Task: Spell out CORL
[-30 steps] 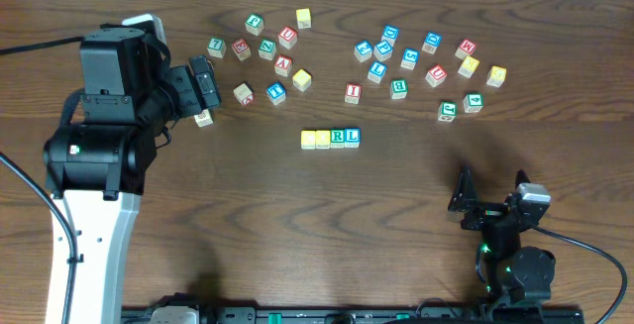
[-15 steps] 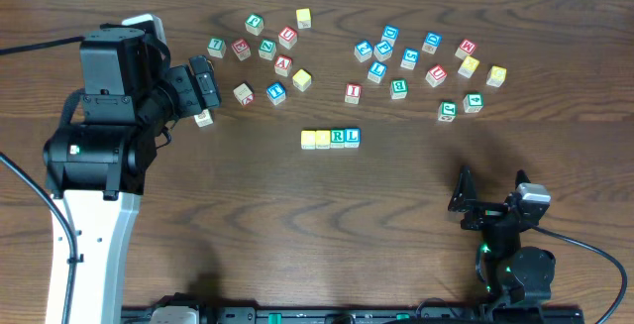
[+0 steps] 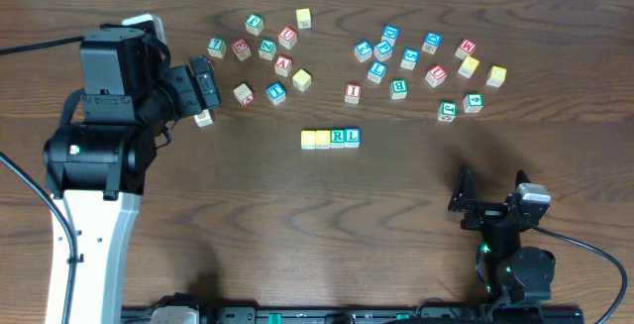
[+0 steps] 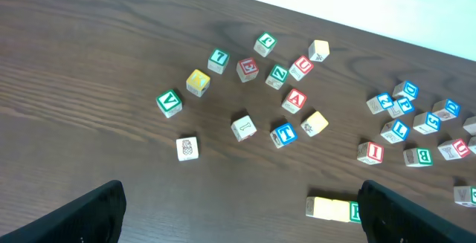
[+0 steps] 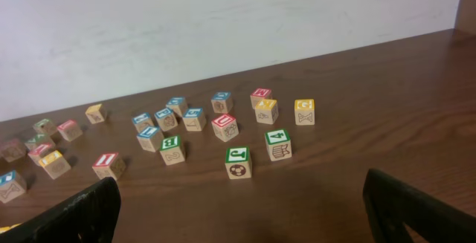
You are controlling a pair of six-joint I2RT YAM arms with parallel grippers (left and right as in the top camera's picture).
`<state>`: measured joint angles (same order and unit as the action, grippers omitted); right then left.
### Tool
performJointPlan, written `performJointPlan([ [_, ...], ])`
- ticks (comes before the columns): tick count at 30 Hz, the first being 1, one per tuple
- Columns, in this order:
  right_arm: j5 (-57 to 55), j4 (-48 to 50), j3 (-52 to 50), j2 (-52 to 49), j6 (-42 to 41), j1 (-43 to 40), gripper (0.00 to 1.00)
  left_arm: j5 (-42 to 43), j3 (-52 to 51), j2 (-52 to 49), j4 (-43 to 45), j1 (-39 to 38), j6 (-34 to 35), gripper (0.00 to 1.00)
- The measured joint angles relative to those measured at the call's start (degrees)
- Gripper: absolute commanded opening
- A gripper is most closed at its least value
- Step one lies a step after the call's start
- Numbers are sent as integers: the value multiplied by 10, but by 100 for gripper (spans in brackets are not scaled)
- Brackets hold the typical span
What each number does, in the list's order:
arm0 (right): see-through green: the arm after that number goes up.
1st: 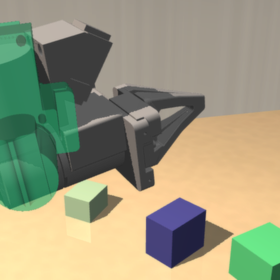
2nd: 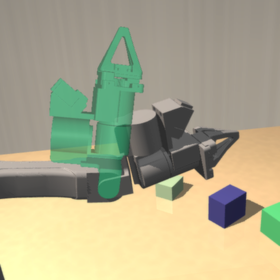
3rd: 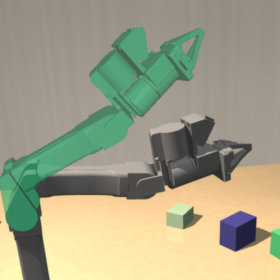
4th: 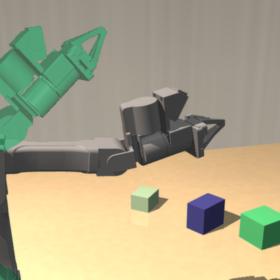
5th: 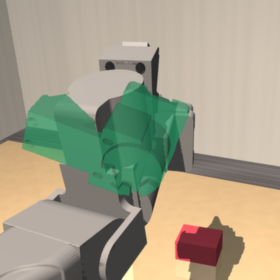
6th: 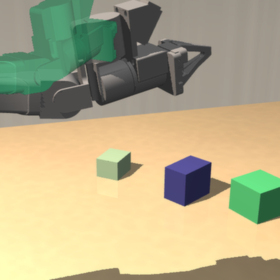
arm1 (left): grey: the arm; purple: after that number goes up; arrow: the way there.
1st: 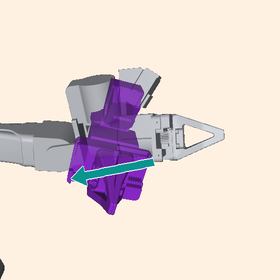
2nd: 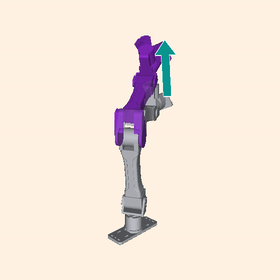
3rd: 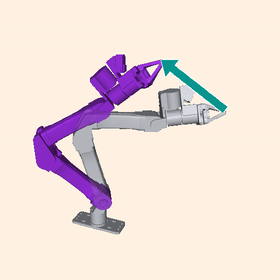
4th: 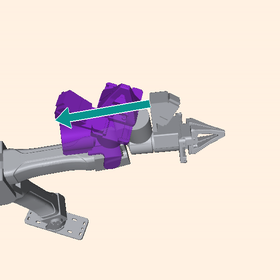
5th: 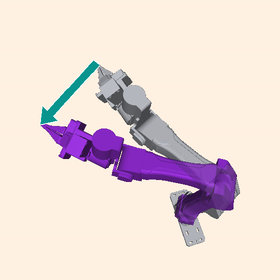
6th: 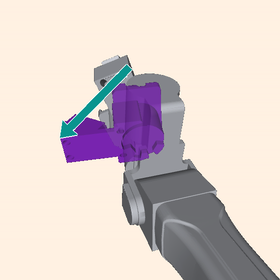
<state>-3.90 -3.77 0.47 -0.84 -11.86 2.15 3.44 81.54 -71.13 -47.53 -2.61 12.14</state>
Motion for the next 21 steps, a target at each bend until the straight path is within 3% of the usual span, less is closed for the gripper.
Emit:
performJointPlan([
  [11, 0, 0, 0, 0, 0, 0, 99, 0, -7, 7, 2, 0, 0, 98],
  [21, 0, 0, 0, 0, 0, 0, 99, -4, -129, 130, 36, 30, 0, 98],
])
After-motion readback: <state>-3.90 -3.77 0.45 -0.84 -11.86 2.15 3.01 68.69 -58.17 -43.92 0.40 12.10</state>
